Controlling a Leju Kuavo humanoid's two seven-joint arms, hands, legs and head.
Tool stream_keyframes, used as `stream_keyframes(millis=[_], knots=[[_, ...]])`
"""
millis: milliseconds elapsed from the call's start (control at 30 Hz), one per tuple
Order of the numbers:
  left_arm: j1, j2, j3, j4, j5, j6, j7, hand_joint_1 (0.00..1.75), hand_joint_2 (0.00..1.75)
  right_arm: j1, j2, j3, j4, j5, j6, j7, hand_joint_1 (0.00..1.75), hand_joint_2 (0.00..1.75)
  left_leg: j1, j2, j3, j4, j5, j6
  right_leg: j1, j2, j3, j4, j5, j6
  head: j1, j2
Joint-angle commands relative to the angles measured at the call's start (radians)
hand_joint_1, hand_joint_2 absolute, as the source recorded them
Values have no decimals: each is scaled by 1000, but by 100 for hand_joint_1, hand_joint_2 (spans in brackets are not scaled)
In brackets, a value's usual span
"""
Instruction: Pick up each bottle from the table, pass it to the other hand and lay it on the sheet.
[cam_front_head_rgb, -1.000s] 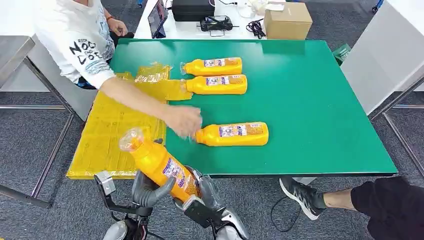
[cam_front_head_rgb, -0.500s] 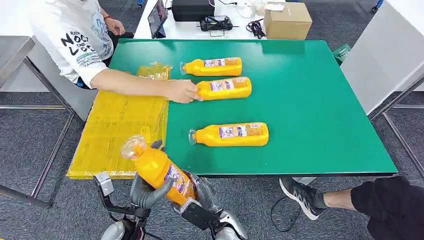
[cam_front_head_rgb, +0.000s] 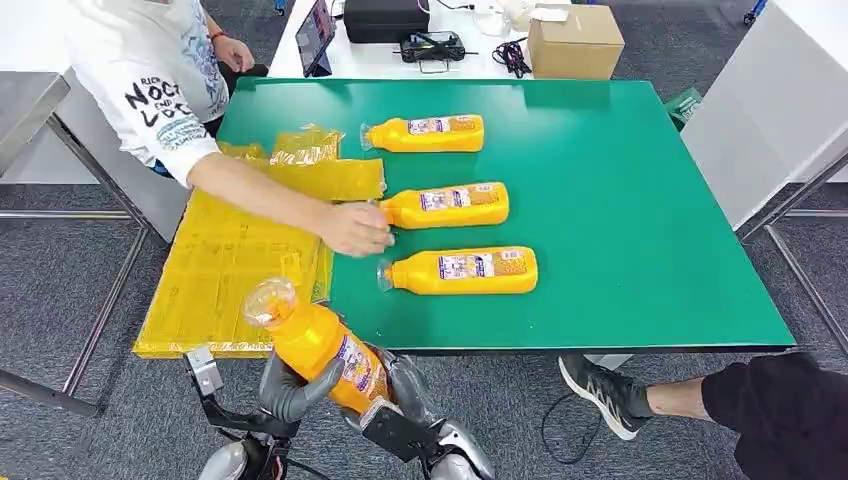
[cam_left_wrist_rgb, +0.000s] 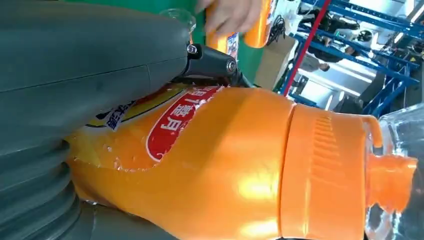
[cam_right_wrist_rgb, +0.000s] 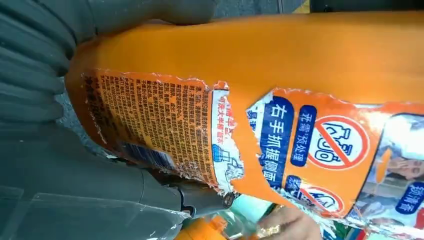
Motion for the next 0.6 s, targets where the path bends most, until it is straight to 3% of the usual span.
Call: stream_keyframes(millis=[33,233,267,300,367,400,467,500,600], knots=[[-36,18,-56,66,42,-52,16,175,175,-19,6,25,54,-12,4,-5,175,175,1,0,8,-1,-3,-2,1,0,8,-1,-3,-3,0,0],[-37,20,-42,71,68,-58,22,175,175,-16,5,19,50,-18,-6,-8,168,175,0,0,5,-1,-2,-1,0,0,5,-1,-2,-2,0,0],[-40,20,-34,70,68,-49,22,175,175,-14,4,14,46,-20,-15,-9,143,175,1,0,7,-1,-3,-1,1,0,7,-1,-3,-2,0,0],[-42,21,-23,66,62,-35,22,175,175,-12,5,7,41,-22,-27,-8,23,175,0,0,5,-1,-2,-1,0,0,5,-1,-2,-2,0,0],[-49,24,-11,57,63,-31,21,175,175,-13,4,1,33,-24,-34,-5,23,175,1,0,5,-1,-2,-1,1,0,5,-1,-2,-2,0,0],[-49,24,-11,57,63,-31,21,175,175,-13,4,1,33,-24,-34,-5,0,175,0,0,3,-1,-1,-1,0,0,3,-1,-1,-1,0,0],[-39,14,20,38,56,-3,20,175,175,-5,9,-20,14,-33,-64,14,0,175,1,1,8,-1,-3,-2,1,0,8,-1,-3,-3,0,0],[-41,13,37,27,53,13,14,175,175,-6,10,-31,4,-39,-76,22,0,0,1,1,6,0,-2,-1,1,1,6,-1,-2,-2,0,0],[-49,10,103,-13,45,50,19,175,175,14,-3,-58,-94,-58,-83,36,0,0,1,1,6,0,-3,-2,1,1,5,0,-2,-3,0,0]])
